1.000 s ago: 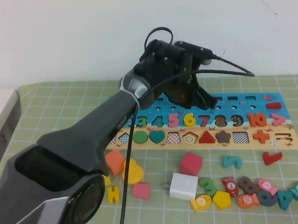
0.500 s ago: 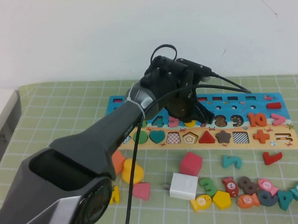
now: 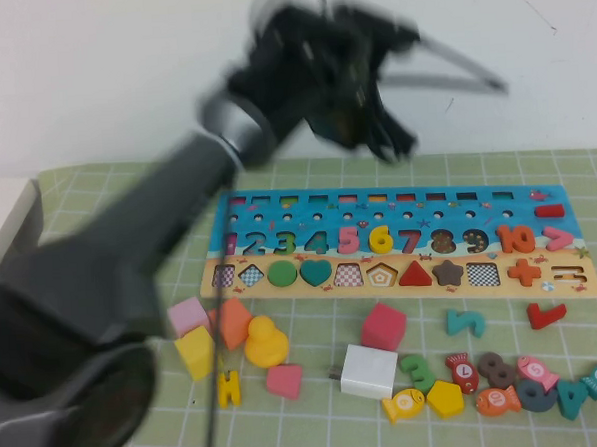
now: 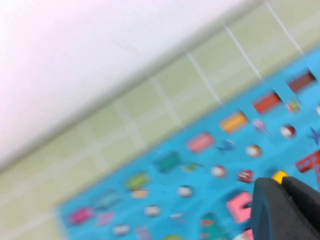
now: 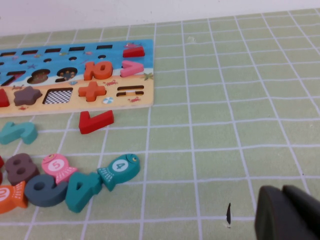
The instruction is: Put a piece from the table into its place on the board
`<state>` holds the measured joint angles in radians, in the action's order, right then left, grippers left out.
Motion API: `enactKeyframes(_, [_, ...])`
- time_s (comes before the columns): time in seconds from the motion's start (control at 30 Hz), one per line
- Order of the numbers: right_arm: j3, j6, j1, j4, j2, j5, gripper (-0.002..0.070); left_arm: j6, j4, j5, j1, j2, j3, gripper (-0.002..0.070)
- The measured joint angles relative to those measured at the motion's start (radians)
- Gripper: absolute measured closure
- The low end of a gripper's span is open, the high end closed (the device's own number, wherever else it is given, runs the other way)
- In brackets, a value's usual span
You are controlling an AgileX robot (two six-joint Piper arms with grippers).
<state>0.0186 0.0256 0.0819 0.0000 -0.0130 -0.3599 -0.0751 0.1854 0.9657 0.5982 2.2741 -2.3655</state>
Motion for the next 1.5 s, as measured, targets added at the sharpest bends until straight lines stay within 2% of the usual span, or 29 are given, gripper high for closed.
enactKeyframes(0.13, [0.0, 0.0, 0.0, 0.0, 0.0, 0.0, 0.0678, 0.026, 0.086, 0.078, 0.0, -0.144, 0.0, 0.0677])
enactKeyframes(0.3, [0.0, 0.0, 0.0, 0.0, 0.0, 0.0, 0.0678, 0.075, 0.105, 0.194, 0.0, -0.325, 0.0, 0.0677])
enactKeyframes(0.4, [0.0, 0.0, 0.0, 0.0, 0.0, 0.0, 0.0678, 0.1, 0.078, 0.245, 0.0, -0.408, 0.0, 0.0677])
enactKeyframes(0.63, [0.0, 0.0, 0.0, 0.0, 0.0, 0.0, 0.0679, 0.149, -0.087, 0.3, 0.002, -0.541, 0.0, 0.0677])
enactKeyframes(0.8, [0.0, 0.0, 0.0, 0.0, 0.0, 0.0, 0.0678, 0.183, -0.087, 0.305, 0.049, -0.575, 0.0, 0.0677])
enactKeyframes(1.0, [0.0, 0.0, 0.0, 0.0, 0.0, 0.0, 0.0678, 0.201, -0.021, 0.303, 0.107, -0.629, 0.061, 0.0677])
enactKeyframes(1.2, [0.0, 0.0, 0.0, 0.0, 0.0, 0.0, 0.0679, 0.175, 0.002, 0.193, 0.128, -0.779, 0.299, 0.0677])
enactKeyframes(1.5, [0.0, 0.0, 0.0, 0.0, 0.0, 0.0, 0.0678, 0.065, 0.024, -0.097, 0.128, -1.154, 0.907, 0.0677])
